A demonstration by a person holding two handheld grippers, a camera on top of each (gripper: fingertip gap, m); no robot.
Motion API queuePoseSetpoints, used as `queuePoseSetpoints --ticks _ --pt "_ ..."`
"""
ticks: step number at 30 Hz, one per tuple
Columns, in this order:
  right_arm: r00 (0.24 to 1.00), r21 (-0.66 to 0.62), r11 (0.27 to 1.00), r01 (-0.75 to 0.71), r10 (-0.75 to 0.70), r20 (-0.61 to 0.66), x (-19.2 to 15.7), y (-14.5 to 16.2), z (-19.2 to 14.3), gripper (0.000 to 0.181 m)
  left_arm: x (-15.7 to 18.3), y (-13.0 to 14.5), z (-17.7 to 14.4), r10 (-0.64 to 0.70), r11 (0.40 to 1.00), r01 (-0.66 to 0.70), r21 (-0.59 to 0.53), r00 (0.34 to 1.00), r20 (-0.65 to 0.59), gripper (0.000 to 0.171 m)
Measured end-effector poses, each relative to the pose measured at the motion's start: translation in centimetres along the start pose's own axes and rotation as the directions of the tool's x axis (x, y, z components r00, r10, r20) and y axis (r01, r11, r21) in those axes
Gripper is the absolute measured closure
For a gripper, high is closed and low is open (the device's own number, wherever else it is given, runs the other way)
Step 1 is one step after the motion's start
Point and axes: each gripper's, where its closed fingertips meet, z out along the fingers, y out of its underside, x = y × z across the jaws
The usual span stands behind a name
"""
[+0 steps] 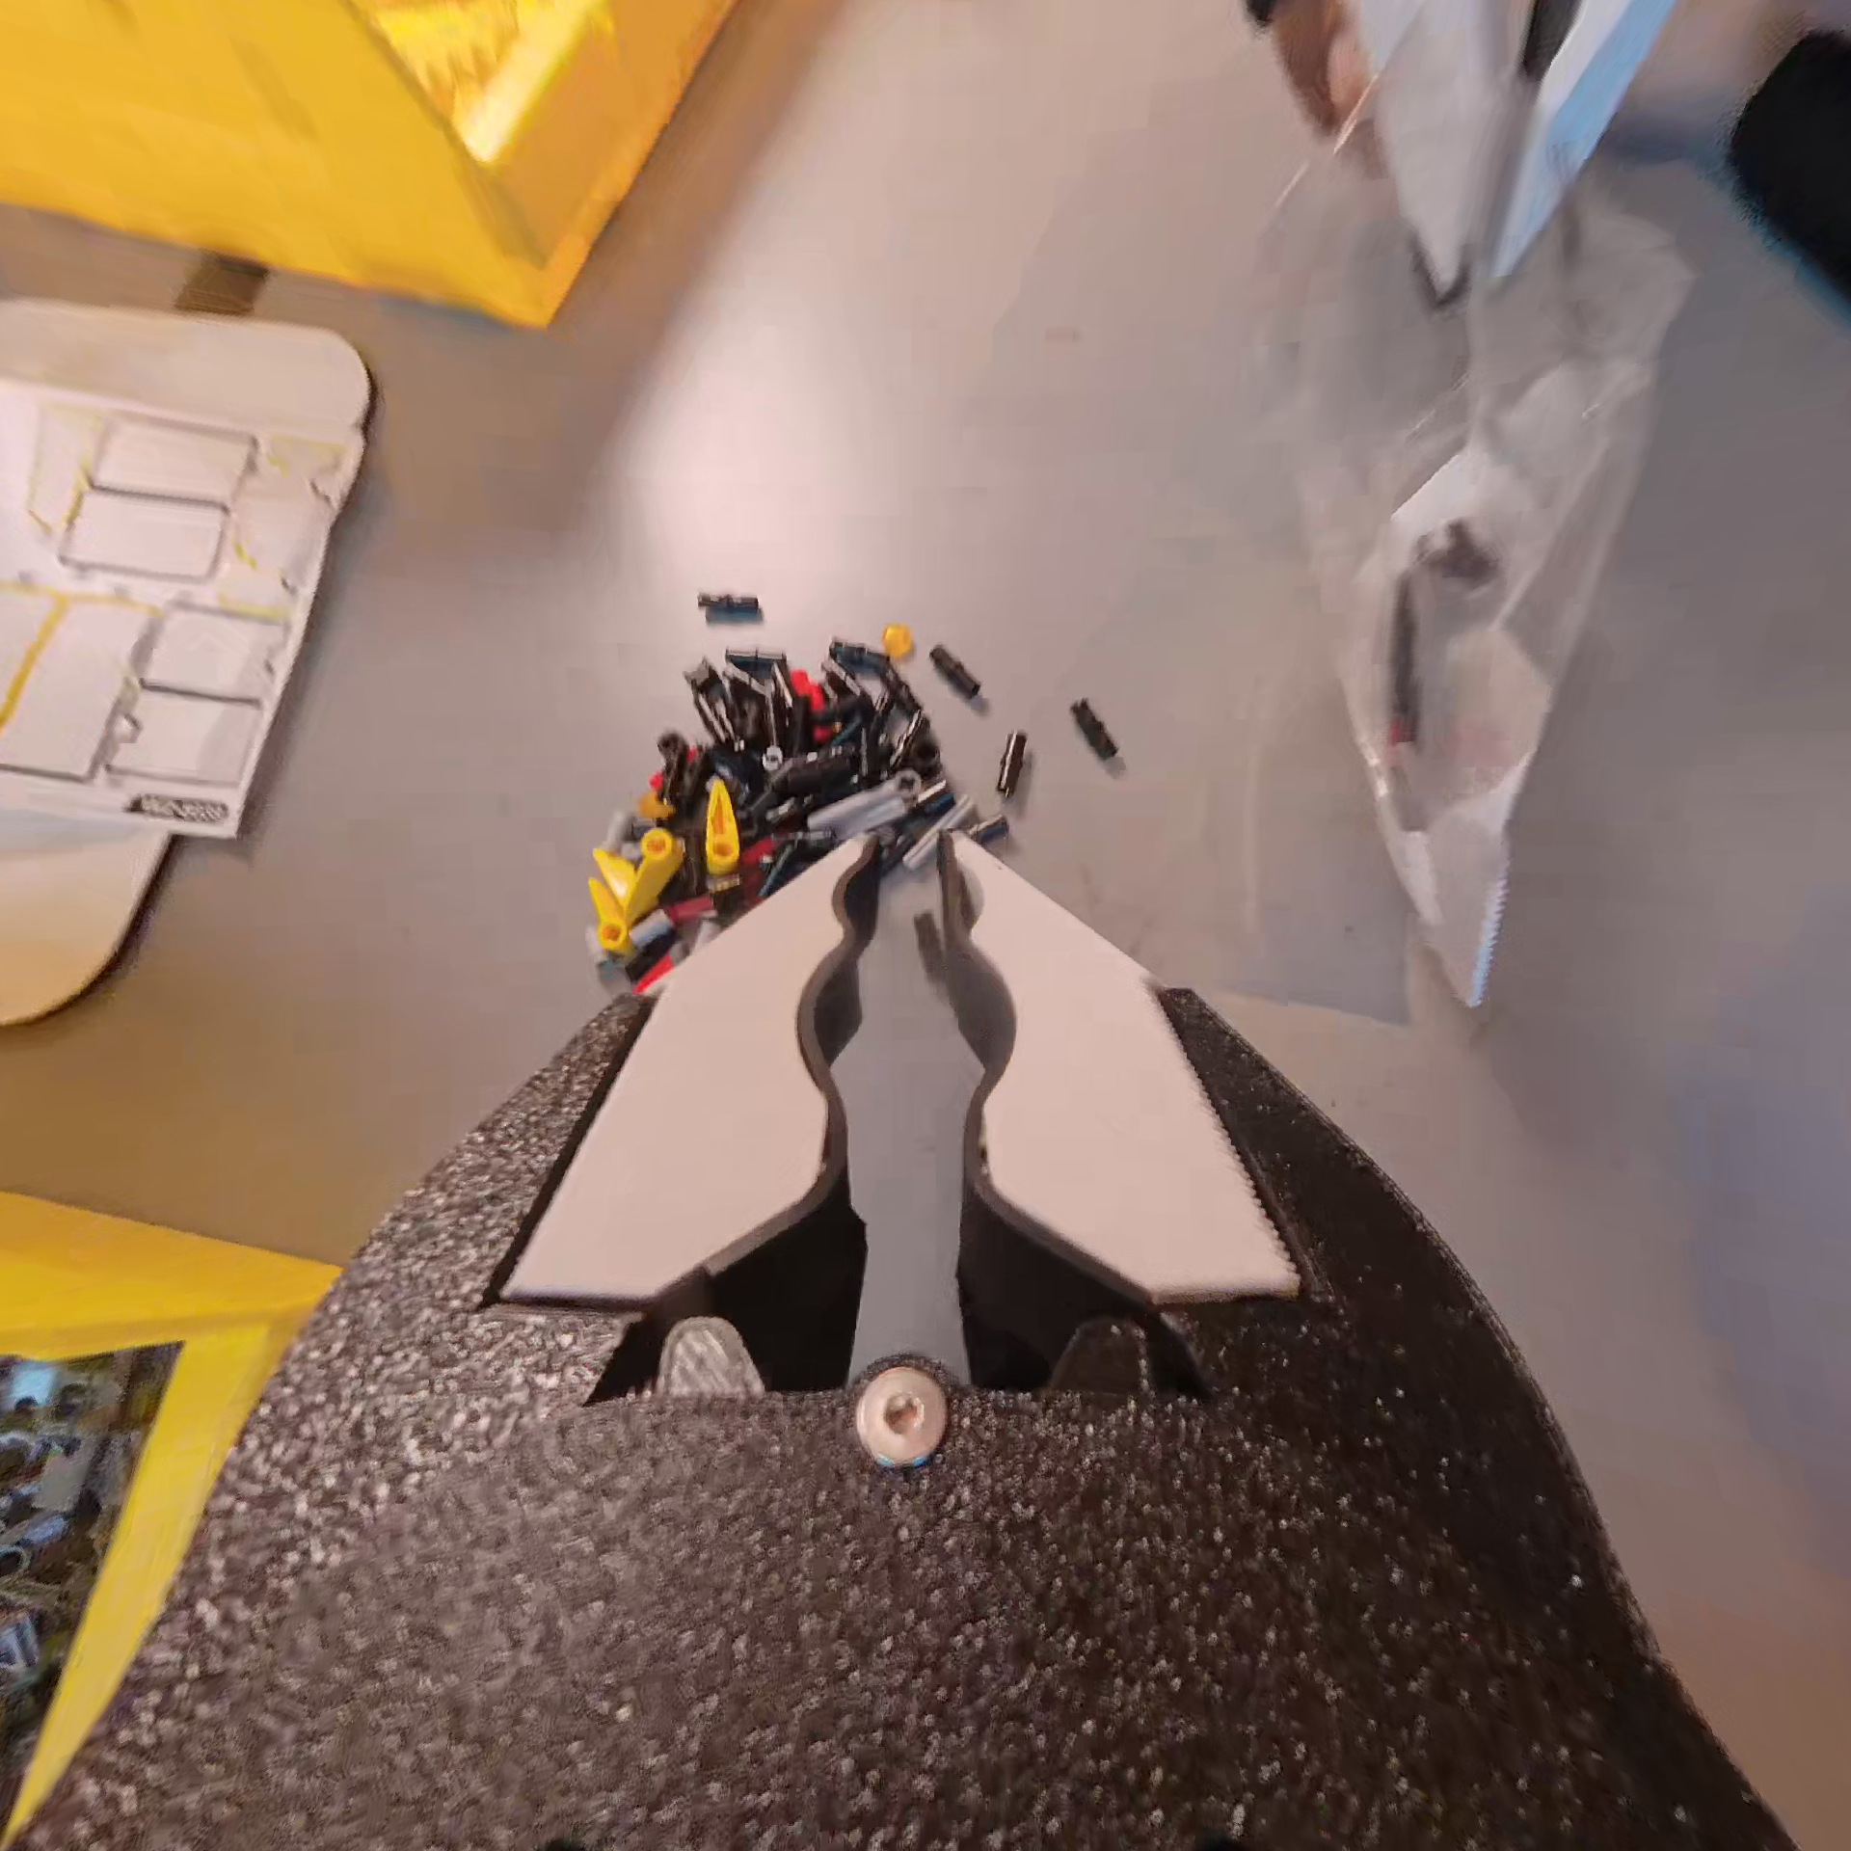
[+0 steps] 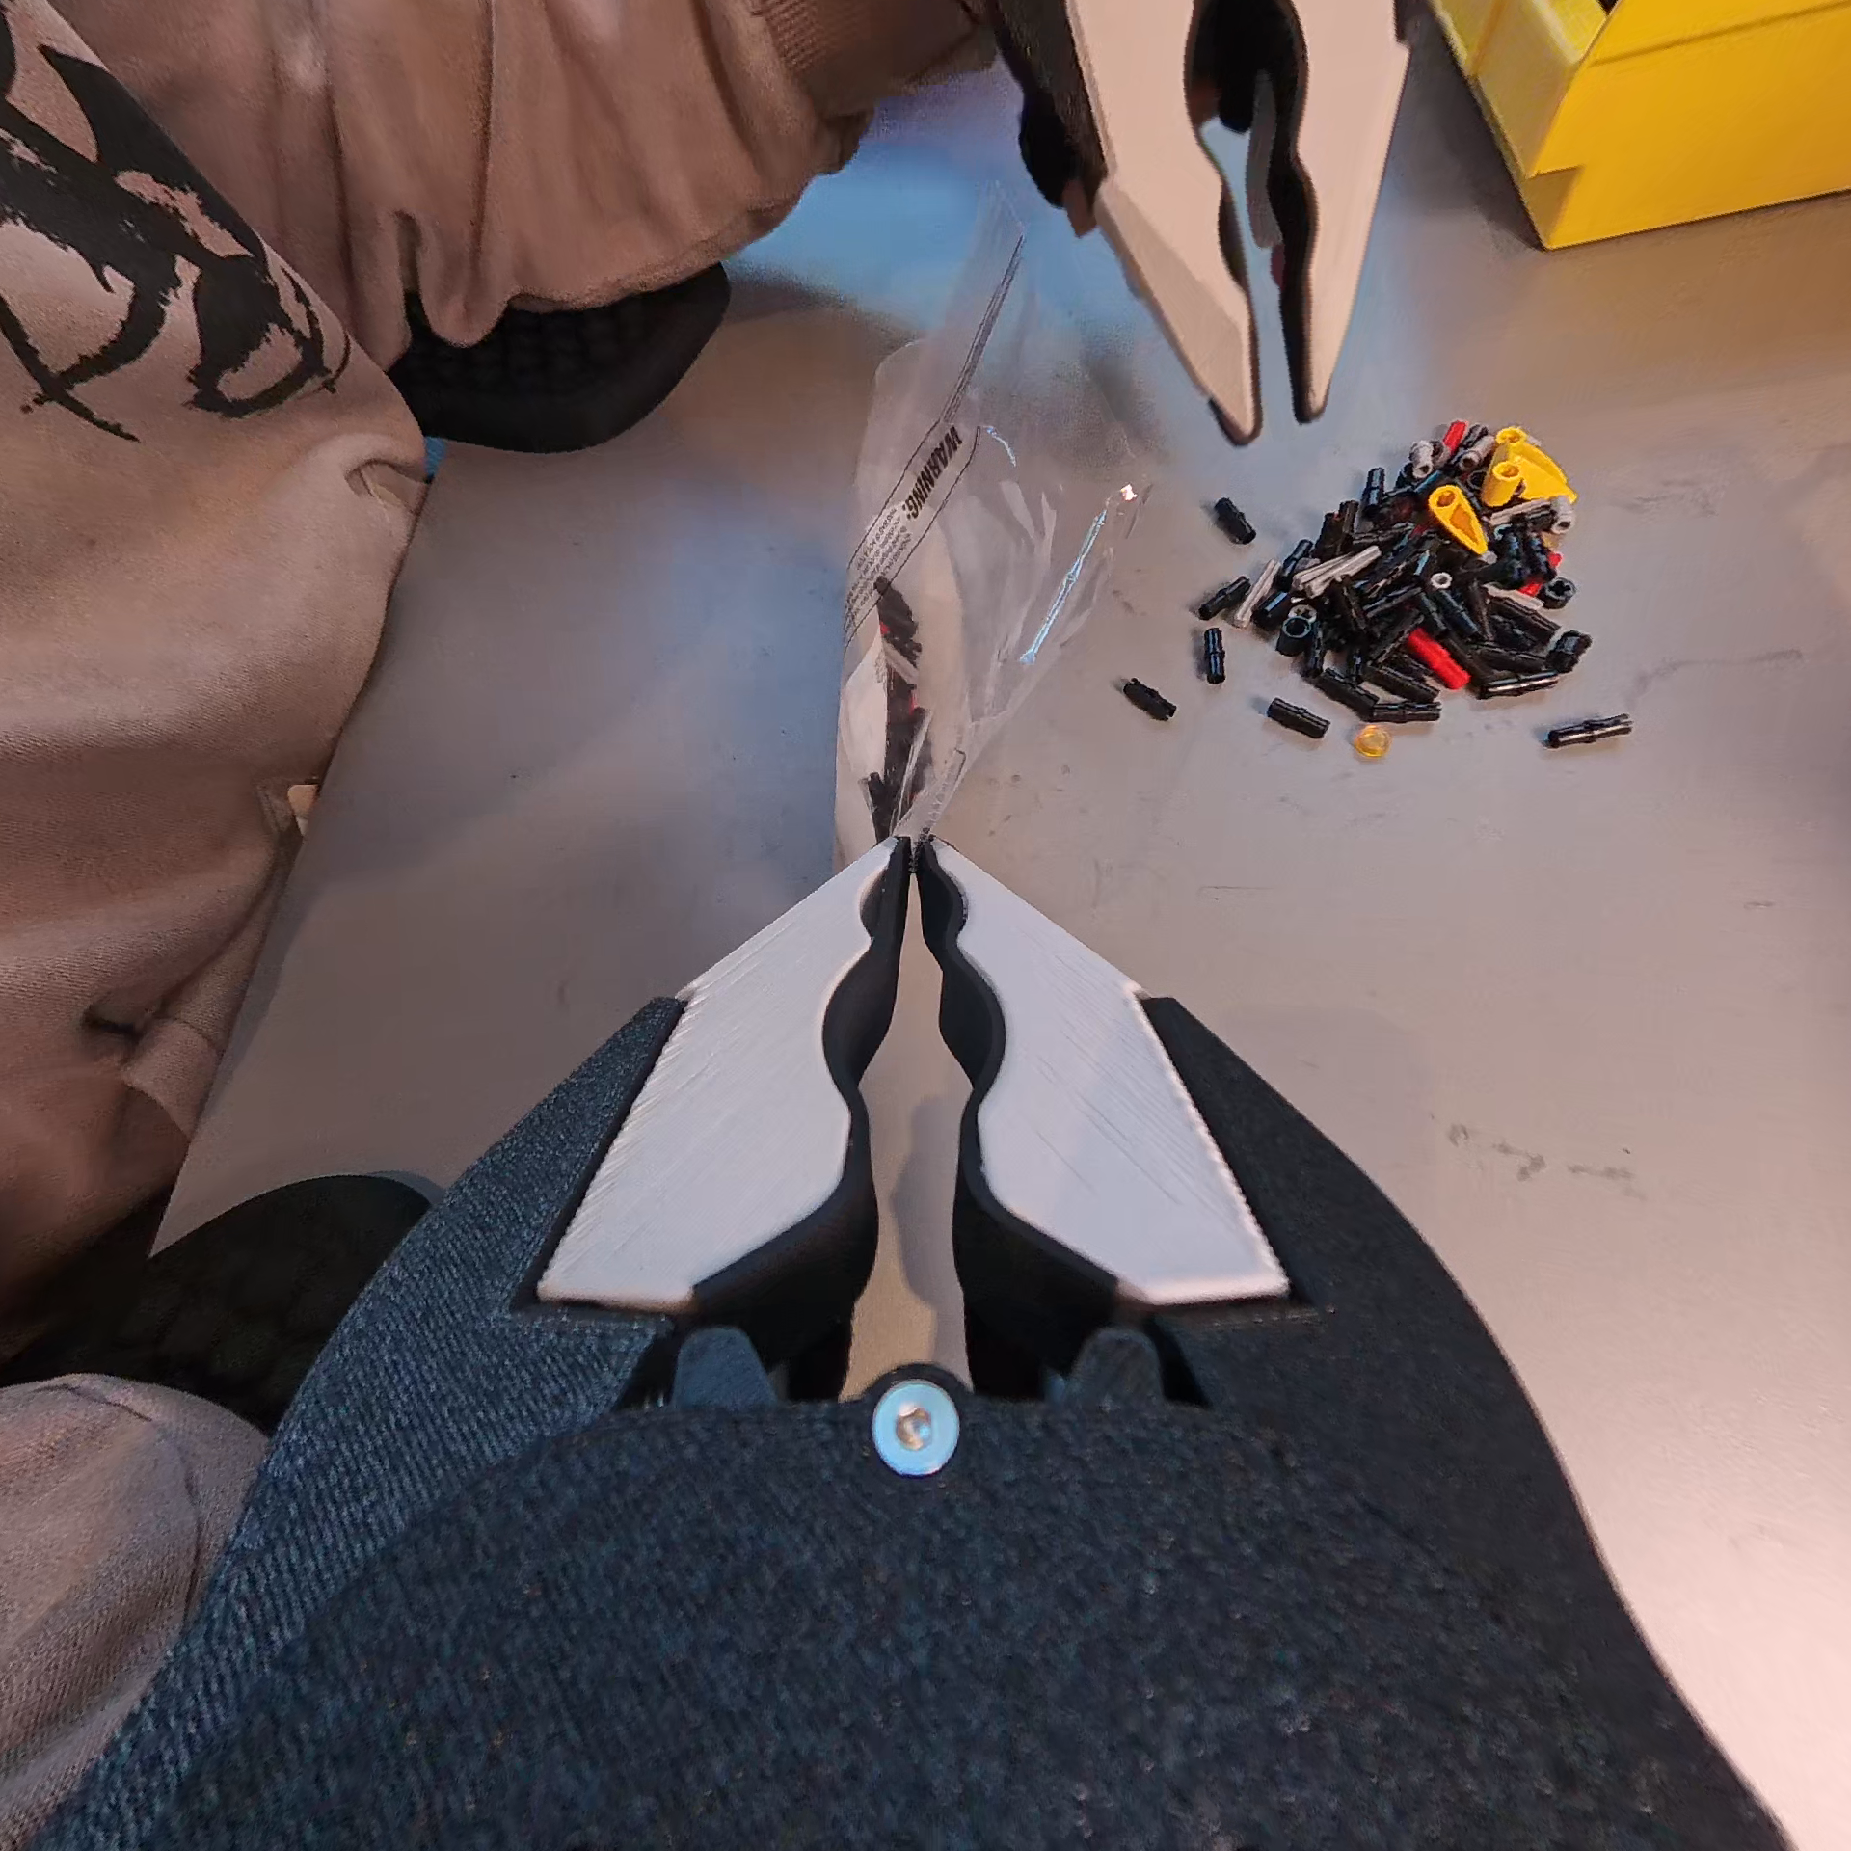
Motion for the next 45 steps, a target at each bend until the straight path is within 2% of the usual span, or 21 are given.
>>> queuePoseSetpoints --ticks 2,4,7,11,13,17,18,20,24,27,30,33,36,40,45 --pt "1.000 -0.001 1.000 0.000 0.000 0.000 0.0 0.0 0.0 0.180 -0.1 2.0 1.0 -0.020 0.997 0.019 -0.074 1.000 -0.011 0.150" --pt "1.000 -0.003 1.000 0.000 0.000 -0.003 0.0 0.1 -0.1 0.180 0.3 2.8 1.5 -0.036 0.995 0.032 -0.098 0.998 -0.042 0.152" --pt "1.000 0.000 1.000 -0.003 0.003 -0.003 0.1 0.1 -0.1 0.180 0.2 3.3 1.6 -0.017 0.991 0.012 -0.130 0.999 -0.033 0.168" --pt "1.000 0.000 1.000 -0.003 0.003 -0.002 0.1 0.0 0.0 0.180 0.2 2.7 1.3 0.005 0.993 -0.008 -0.117 1.000 -0.031 0.168" --pt "1.000 -0.001 1.000 -0.001 0.001 -0.003 0.1 0.0 0.0 0.180 0.4 0.3 0.3 0.004 1.000 -0.004 -0.013 0.999 -0.032 0.168" --pt "1.000 -0.001 1.000 0.000 0.000 -0.001 0.1 0.0 0.0 0.181 2.8 -7.4 -3.3 0.056 0.960 -0.036 0.277 0.996 -0.067 0.168" --pt "1.000 -0.001 1.000 0.001 -0.001 -0.001 0.0 0.0 0.0 0.181 3.6 -8.8 -3.8 0.080 0.948 -0.056 0.312 0.995 -0.066 0.168" --pt "1.000 -0.001 1.000 0.003 -0.003 0.000 0.0 -0.1 0.1 0.181 4.9 -9.8 -3.8 0.121 0.948 -0.095 0.304 0.990 -0.068 0.168" --pt "1.000 -0.003 1.000 0.006 -0.006 -0.001 0.0 -0.1 0.1 0.180 5.6 -9.1 -2.3 0.142 0.961 -0.121 0.249 0.988 -0.067 0.166" --pt "1.000 -0.005 1.000 0.006 -0.006 0.000 -0.1 0.0 0.0 0.181 4.9 -9.2 -2.7 0.100 0.955 -0.075 0.286 0.992 -0.074 0.153" --pt "0.999 -0.017 1.000 -0.014 0.015 0.032 -0.6 0.4 -0.3 0.181 2.8 -8.3 -3.2 0.023 0.951 -0.006 0.309 0.998 -0.053 0.151" --pt "0.997 -0.033 0.999 -0.034 0.036 0.062 -1.1 1.0 -0.7 0.181 1.3 -3.9 -1.2 0.007 0.987 -0.003 0.161 1.000 -0.025 0.150" --pt "0.995 -0.041 0.998 -0.041 0.044 0.085 -1.7 1.3 -1.2 0.181 1.9 -0.3 1.3 -0.003 0.999 0.006 0.037 0.996 -0.086 0.150" --pt "0.996 -0.039 0.998 -0.040 0.043 0.078 -1.6 1.3 -1.4 0.181 1.9 0.8 2.8 0.045 0.999 -0.045 -0.006 0.996 -0.080 0.149" --pt "0.996 -0.038 0.999 -0.035 0.038 0.075 -1.5 1.2 -1.2 0.181 2.3 1.5 3.2 0.068 0.997 -0.071 -0.025 0.993 -0.100 0.162"
